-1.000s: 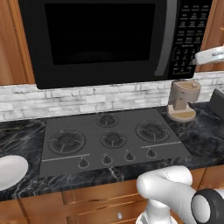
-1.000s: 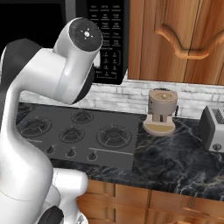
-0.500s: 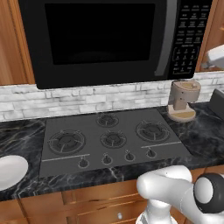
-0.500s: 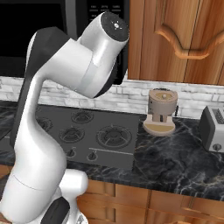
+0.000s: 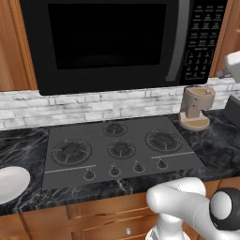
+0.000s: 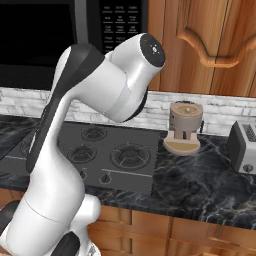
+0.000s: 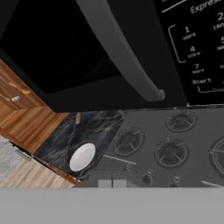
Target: Pick the marshmallow from the counter and place it in the microwave. Then turn on the microwave.
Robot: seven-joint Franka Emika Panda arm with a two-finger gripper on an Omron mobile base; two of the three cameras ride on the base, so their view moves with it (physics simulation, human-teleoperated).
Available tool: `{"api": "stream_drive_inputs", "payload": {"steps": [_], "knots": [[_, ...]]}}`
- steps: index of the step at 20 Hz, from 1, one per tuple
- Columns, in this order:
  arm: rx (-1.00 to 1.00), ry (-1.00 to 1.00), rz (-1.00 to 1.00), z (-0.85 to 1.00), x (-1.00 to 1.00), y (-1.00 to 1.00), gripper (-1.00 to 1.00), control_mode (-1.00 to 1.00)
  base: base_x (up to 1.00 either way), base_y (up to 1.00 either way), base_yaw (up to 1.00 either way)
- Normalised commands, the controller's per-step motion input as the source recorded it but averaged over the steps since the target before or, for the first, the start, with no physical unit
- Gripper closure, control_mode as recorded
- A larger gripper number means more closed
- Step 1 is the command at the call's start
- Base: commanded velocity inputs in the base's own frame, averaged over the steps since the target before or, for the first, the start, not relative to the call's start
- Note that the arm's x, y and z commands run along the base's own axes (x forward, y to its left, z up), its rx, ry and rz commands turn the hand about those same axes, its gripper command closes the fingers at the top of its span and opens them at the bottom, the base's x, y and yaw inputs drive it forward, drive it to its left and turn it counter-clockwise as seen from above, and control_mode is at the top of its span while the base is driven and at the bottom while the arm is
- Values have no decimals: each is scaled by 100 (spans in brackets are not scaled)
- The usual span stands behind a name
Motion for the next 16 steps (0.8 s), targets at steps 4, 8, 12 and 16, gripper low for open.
{"api": "stream_drive_inputs", "payload": {"steps": [4, 8, 12, 16], "knots": [[7, 0, -13, -1, 15, 0, 100, -100, 0, 0, 0], [1, 0, -16, -7, 23, 0, 100, -100, 0, 0, 0], [0, 0, -16, -14, 19, 0, 100, -100, 0, 0, 0], [0, 3, -14, -17, 24, 0, 100, -100, 0, 0, 0]]}}
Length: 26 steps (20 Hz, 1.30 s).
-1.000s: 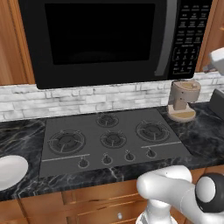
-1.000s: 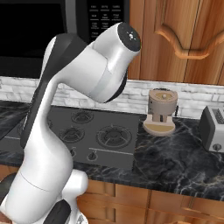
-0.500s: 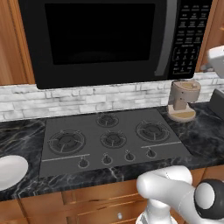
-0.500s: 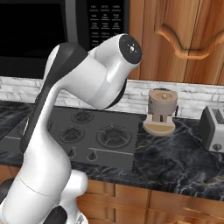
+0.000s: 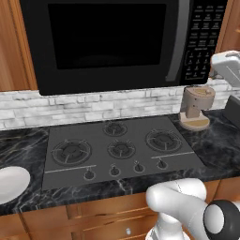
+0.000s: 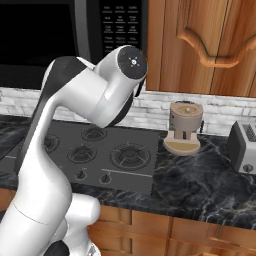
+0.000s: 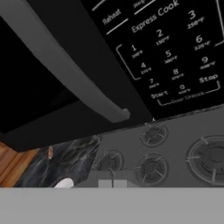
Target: Pick the marshmallow from the counter and place it in the microwave. Then turn on the microwave.
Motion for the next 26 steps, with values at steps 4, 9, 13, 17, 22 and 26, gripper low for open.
{"api": "stream_drive_inputs", "payload": {"steps": [4, 9, 13, 17, 22, 26], "knots": [[4, 13, -8, -9, 26, 0, 100, -100, 0, 0, 0], [7, 17, -5, -11, 30, -1, 100, -100, 0, 0, 0], [7, 14, -5, -14, 35, -2, 100, -100, 0, 0, 0], [7, 9, -4, -12, 35, -6, 100, -100, 0, 0, 0], [8, 1, -3, -3, 25, -3, 100, -100, 0, 0, 0], [8, 0, -2, -3, 18, 0, 100, -100, 0, 0, 0]]}}
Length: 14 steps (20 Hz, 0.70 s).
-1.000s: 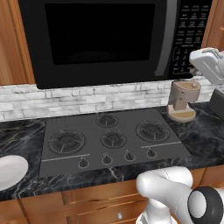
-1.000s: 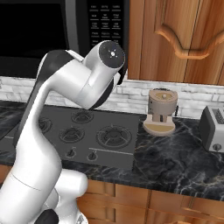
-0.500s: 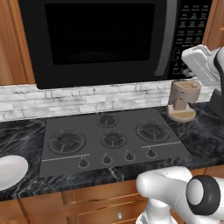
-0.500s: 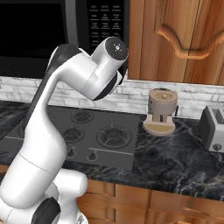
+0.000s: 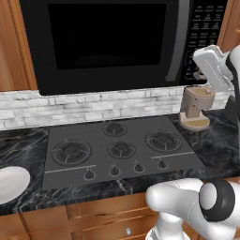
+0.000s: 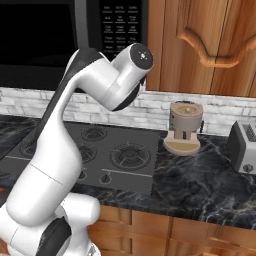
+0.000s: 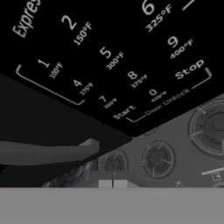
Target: Pick the marshmallow from the counter and place it in the microwave. Then turn on the microwave.
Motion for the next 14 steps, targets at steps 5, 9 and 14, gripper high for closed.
{"api": "stream_drive_inputs", "payload": {"steps": [5, 9, 14], "knots": [[5, 0, -3, -11, 18, 0, 100, -100, 0, 0, 0], [5, 0, -6, -7, 18, 0, 100, -100, 0, 0, 0], [6, 0, -5, -1, 19, 0, 100, -100, 0, 0, 0]]}}
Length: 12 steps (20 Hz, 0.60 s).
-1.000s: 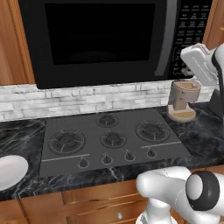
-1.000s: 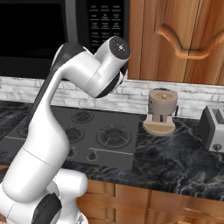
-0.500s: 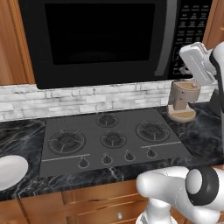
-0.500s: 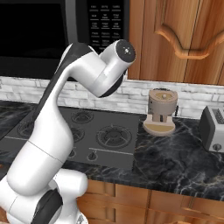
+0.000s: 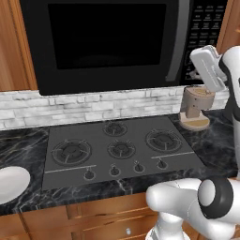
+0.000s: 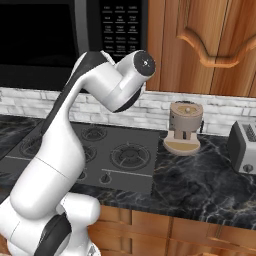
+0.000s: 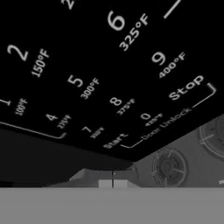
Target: Pick the marshmallow from the counter and place it in the microwave. Then turn on the microwave.
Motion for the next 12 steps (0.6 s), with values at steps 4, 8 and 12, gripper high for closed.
{"api": "stream_drive_inputs", "payload": {"steps": [4, 8, 12], "knots": [[5, 0, -6, -3, 22, 0, 100, -100, 0, 0, 0], [5, 0, -5, -9, 23, -1, 100, -100, 0, 0, 0], [5, 0, -4, -11, 20, -6, 100, -100, 0, 0, 0]]}}
